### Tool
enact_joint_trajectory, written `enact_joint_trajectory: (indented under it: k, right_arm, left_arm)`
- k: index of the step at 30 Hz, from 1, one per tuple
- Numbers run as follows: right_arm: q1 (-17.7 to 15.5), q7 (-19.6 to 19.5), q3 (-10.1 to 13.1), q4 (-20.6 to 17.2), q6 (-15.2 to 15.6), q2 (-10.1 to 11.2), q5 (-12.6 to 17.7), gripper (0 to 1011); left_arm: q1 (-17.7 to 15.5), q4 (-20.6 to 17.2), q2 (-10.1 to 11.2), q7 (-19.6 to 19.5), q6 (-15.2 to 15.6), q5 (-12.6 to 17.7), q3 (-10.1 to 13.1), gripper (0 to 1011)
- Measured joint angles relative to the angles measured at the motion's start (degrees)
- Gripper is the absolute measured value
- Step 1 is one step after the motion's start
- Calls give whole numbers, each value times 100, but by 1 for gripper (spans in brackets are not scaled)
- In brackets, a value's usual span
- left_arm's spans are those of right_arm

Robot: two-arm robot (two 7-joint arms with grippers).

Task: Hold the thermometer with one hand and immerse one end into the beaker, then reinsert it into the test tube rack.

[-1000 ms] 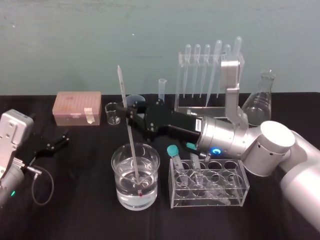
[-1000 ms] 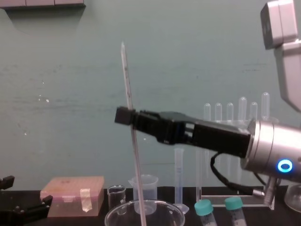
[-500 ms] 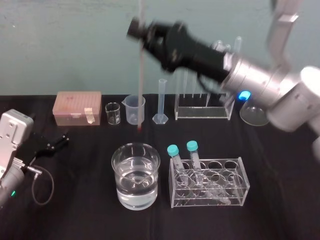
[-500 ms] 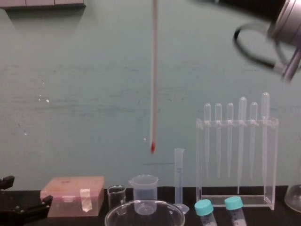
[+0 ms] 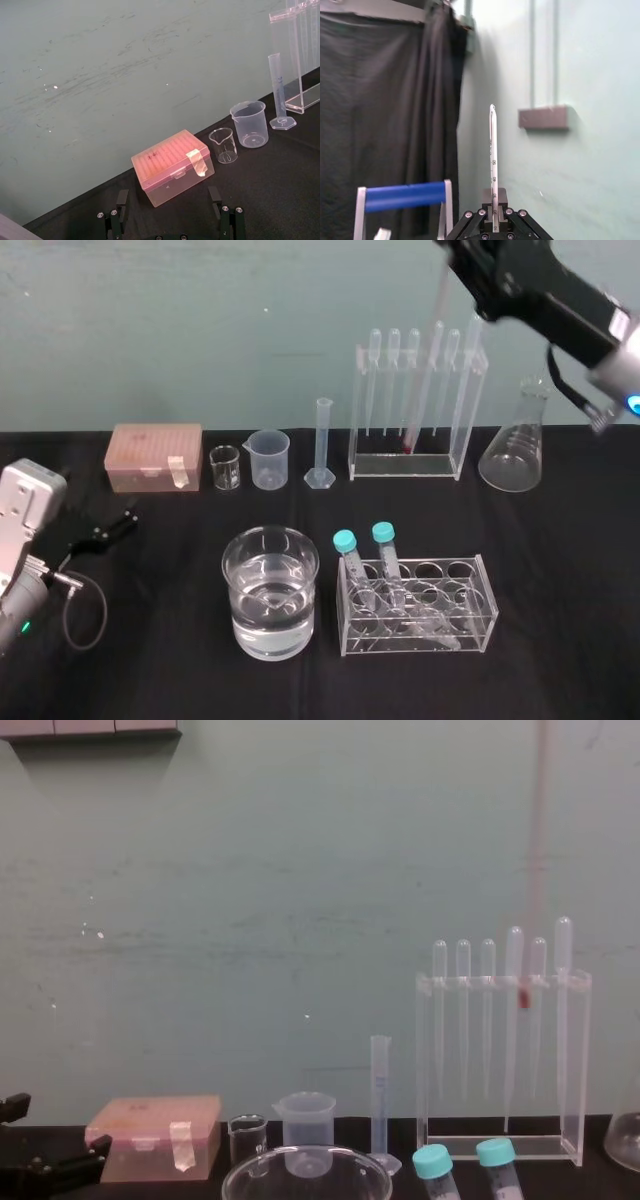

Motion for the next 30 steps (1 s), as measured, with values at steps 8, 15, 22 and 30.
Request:
enact_joint_trajectory:
  k: [8,15,22,30]
  right_arm:
    - [-1124,-306,287,-395,158,395,274,56]
    - [-1403,-269,235,-306,93,473,103,56]
    - [-1411,-168,184,-84,-201,397,-389,56]
    - [-1390,-67,119,134,-248,221,-561,56]
  left_arm:
    - [0,0,0,0,0,0,0,1008]
    - [0,0,0,0,0,0,0,1008]
    - [0,0,0,0,0,0,0,1008]
    - [0,0,0,0,0,0,0,1008]
